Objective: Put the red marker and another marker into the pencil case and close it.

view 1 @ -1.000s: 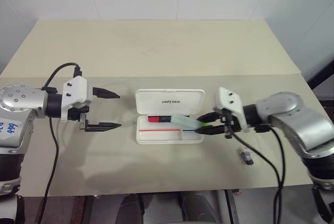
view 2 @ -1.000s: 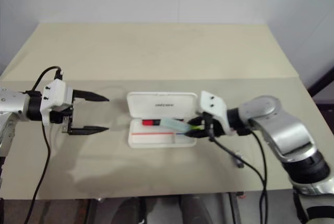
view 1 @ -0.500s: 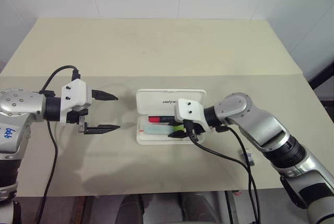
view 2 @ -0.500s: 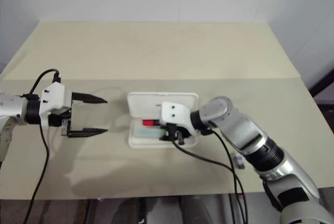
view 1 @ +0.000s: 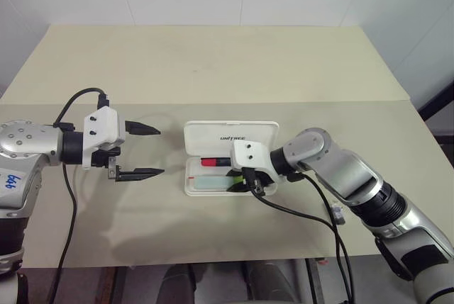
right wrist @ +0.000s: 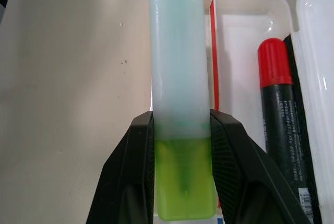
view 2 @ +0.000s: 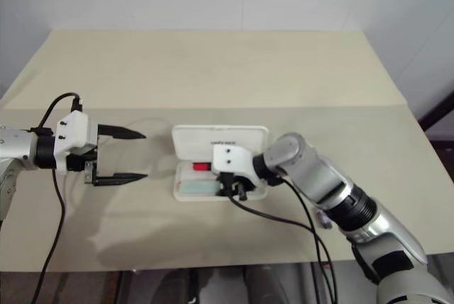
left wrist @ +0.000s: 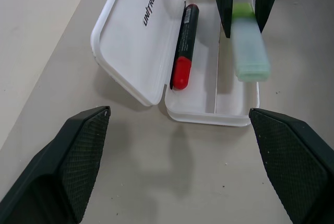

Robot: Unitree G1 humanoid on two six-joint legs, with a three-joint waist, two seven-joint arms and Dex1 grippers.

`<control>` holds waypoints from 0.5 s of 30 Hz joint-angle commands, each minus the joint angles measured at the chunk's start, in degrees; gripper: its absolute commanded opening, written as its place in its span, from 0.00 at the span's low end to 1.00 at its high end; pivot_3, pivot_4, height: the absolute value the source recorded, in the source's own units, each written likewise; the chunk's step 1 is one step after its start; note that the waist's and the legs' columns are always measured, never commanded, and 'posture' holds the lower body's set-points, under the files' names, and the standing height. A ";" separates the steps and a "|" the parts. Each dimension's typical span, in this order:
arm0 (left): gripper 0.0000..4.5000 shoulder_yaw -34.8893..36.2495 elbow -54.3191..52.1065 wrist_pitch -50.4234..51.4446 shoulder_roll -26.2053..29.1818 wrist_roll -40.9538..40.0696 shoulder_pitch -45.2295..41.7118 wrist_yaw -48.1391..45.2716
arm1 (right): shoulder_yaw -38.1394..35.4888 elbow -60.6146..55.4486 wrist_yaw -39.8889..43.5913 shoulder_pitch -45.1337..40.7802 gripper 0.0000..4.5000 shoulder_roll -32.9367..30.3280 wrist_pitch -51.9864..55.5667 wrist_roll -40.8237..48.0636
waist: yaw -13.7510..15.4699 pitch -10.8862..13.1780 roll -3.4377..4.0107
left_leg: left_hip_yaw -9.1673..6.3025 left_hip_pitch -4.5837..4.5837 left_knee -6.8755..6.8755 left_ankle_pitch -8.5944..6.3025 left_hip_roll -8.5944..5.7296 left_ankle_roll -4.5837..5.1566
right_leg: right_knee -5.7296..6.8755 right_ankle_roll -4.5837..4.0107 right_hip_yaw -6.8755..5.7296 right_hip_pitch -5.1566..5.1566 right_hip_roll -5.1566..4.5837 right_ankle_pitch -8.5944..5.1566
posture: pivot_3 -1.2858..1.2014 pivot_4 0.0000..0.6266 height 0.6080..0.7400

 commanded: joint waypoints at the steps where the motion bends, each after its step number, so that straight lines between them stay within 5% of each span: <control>1: 1.00 1.39 -1.72 0.07 0.39 -1.04 -0.12 0.48 | 0.10 -2.02 -0.21 -1.25 0.24 0.58 0.78 -0.29 | 0.00 0.00 0.00 | 0.00 0.00 0.00 0.00 0.00 0.00 | 0.00 0.00 0.00 0.00 0.00 0.00 | 0.52 0.24 1.00; 12: 1.00 1.22 -1.60 -0.11 0.23 -0.98 -0.42 0.84 | -0.60 -0.11 -1.68 -2.38 0.24 2.99 1.16 -0.22 | -0.01 0.00 0.00 | 0.00 0.00 0.00 0.00 0.00 0.00 | 0.00 0.00 0.00 0.00 0.00 0.00 | 0.52 0.24 1.00; 15: 1.00 1.23 -1.54 -0.29 0.16 -0.90 -0.43 0.97 | -0.74 0.37 -1.63 -2.69 0.47 3.06 0.97 -0.23 | 0.00 0.00 0.00 | 0.00 0.00 -0.01 0.00 0.00 0.00 | -0.01 0.00 0.00 0.00 0.00 0.00 | 0.52 0.24 1.00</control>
